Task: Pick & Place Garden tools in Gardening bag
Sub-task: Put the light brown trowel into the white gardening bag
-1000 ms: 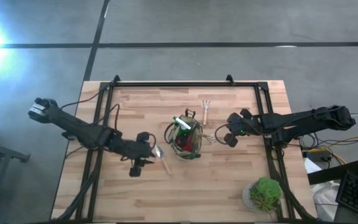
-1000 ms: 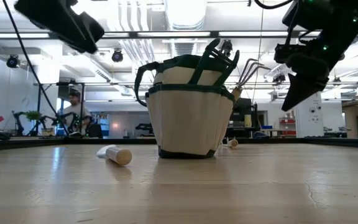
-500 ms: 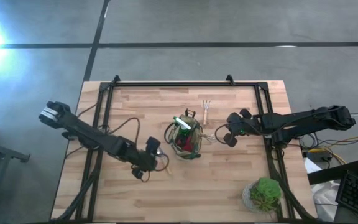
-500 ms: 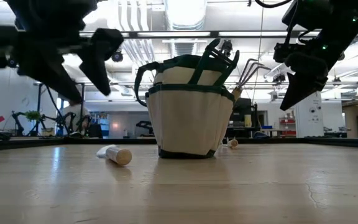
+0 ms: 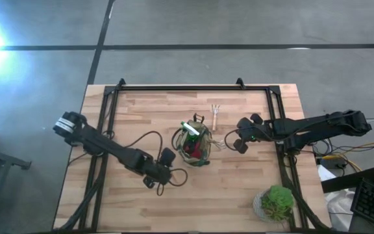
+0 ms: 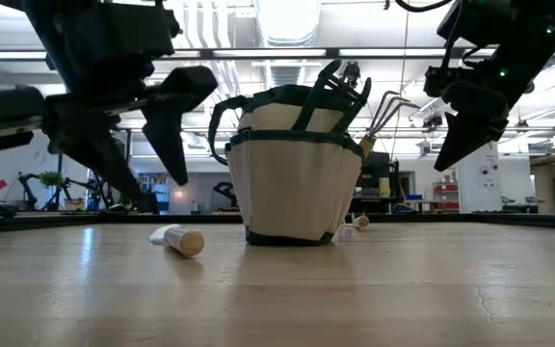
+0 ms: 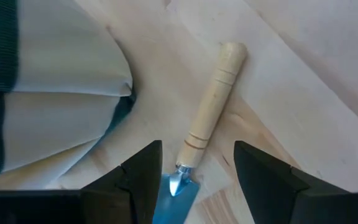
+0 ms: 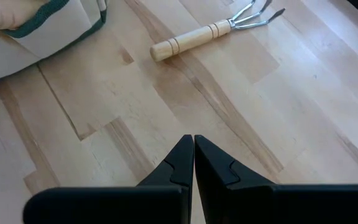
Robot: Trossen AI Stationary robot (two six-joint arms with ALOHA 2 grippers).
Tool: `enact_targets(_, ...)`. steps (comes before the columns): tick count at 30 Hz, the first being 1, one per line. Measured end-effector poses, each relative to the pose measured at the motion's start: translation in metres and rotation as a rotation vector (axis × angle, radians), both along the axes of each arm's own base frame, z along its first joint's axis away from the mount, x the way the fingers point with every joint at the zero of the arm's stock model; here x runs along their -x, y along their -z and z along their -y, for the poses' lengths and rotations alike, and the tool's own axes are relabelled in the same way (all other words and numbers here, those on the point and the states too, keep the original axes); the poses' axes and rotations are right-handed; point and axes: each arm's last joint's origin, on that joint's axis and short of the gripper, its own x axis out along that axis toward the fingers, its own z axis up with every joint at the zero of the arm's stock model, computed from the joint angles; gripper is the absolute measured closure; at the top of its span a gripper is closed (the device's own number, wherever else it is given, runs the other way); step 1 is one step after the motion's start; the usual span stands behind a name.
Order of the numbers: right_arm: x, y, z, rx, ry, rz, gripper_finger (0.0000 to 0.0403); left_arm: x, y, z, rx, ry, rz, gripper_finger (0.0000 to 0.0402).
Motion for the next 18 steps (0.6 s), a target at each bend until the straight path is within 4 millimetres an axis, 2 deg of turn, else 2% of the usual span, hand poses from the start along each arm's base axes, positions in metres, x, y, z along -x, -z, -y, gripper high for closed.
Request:
enact_targets(11, 0.0, 0.0, 0.0, -0.001, 0.0, 0.004, 0.0394, -0.007, 0.012, 0.004, -0.012, 0.017, -0.006, 0.02)
enact_targets(18, 0.0, -0.001, 0.0, 0.0, 0.0, 0.005, 0.0394, -0.018, 0.019, 0.02, -0.038, 0.082, -0.012, 0.02)
